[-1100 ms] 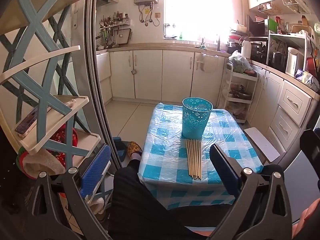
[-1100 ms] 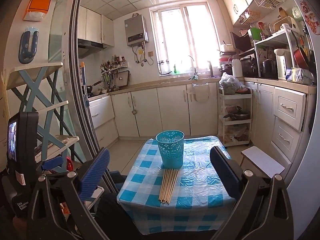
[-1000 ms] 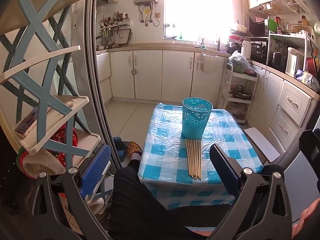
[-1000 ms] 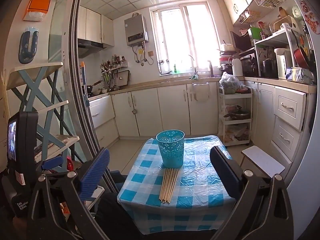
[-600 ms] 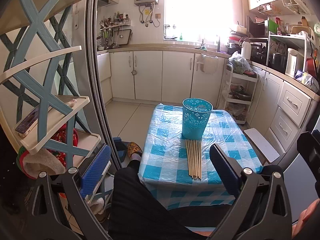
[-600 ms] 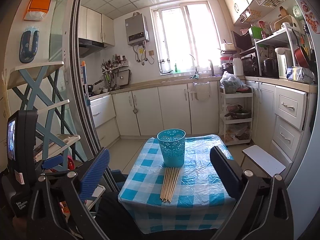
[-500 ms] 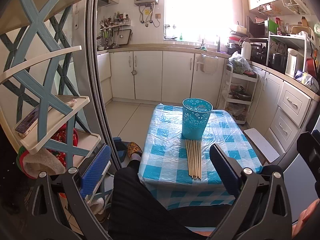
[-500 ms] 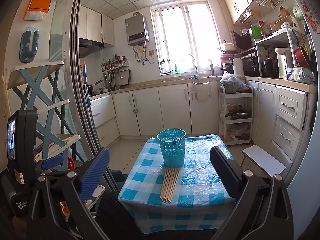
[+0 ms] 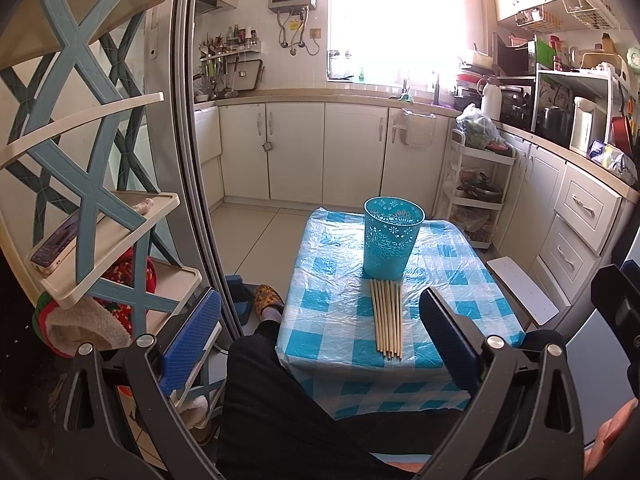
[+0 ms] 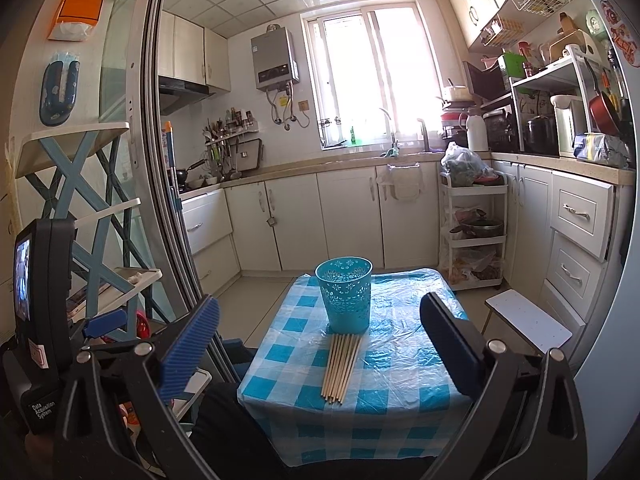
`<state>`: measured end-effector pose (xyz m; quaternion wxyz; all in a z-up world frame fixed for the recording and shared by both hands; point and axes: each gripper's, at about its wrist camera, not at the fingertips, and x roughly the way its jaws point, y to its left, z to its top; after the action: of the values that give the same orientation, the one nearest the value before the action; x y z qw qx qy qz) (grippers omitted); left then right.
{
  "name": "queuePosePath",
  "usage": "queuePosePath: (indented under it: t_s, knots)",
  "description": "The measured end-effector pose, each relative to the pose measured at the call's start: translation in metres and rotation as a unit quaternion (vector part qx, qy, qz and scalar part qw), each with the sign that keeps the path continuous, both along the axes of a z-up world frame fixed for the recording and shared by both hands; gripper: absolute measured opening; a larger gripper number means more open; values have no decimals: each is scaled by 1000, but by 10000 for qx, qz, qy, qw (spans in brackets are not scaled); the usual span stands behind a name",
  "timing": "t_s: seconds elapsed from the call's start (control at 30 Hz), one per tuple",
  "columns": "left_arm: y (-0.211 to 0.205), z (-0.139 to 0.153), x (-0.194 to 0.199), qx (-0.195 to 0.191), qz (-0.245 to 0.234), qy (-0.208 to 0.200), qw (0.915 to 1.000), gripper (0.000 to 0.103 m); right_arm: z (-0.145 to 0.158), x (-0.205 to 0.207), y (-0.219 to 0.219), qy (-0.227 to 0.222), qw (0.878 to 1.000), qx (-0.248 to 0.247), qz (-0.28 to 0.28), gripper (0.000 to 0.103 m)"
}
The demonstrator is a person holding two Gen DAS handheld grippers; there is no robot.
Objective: Organize utensils
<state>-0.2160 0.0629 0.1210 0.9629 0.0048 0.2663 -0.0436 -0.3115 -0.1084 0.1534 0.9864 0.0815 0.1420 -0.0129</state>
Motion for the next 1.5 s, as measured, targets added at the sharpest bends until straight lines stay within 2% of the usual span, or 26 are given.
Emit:
queuePosePath:
  t_s: [0.47, 0.7, 0.87, 1.0, 1.1, 1.17, 1.23, 1.3, 1.33, 1.4, 1.47, 1.5]
  knots:
    - [-1, -1, -1, 0, -14, -2, 10000, 96, 0, 1, -4, -11, 10000, 60, 1, 96]
    - [-10, -16, 16, 70, -235, 307, 9992, 95, -14, 18, -1, 286, 9993, 221, -31, 96]
    - [-21, -34, 49, 157, -294, 622, 9975, 95, -36, 58, -23, 825, 9953, 484, -120, 96]
    - [-29, -59, 85, 148, -409, 1118, 9928, 95, -65, 97, -37, 1291, 9904, 457, -159, 96]
    - [-30, -78, 112, 85, -401, 1435, 9888, 95, -96, 134, -47, 1784, 9830, 407, -169, 96]
    - [-32, -92, 134, 100, -367, 1622, 9860, 95, -122, 161, -56, 2216, 9742, 388, -146, 96]
    - [-35, -104, 154, 140, -330, 1776, 9835, 95, -144, 178, -66, 2700, 9625, 166, -199, 96]
    - [-36, -116, 168, 116, -302, 1893, 9814, 95, -169, 204, -73, 2997, 9534, 321, -147, 83]
    - [-37, -124, 180, 113, -272, 1976, 9798, 96, -181, 216, -76, 3123, 9491, 397, -115, 71]
    - [-39, -135, 192, 132, -245, 2073, 9779, 96, -198, 234, -76, 3265, 9441, 447, -90, 64]
    - [-40, -147, 206, 144, -215, 2203, 9751, 96, -213, 253, -77, 3378, 9395, 567, -23, 49]
    - [-41, -154, 215, 146, -195, 2268, 9736, 96, -219, 261, -77, 3417, 9375, 663, 22, 48]
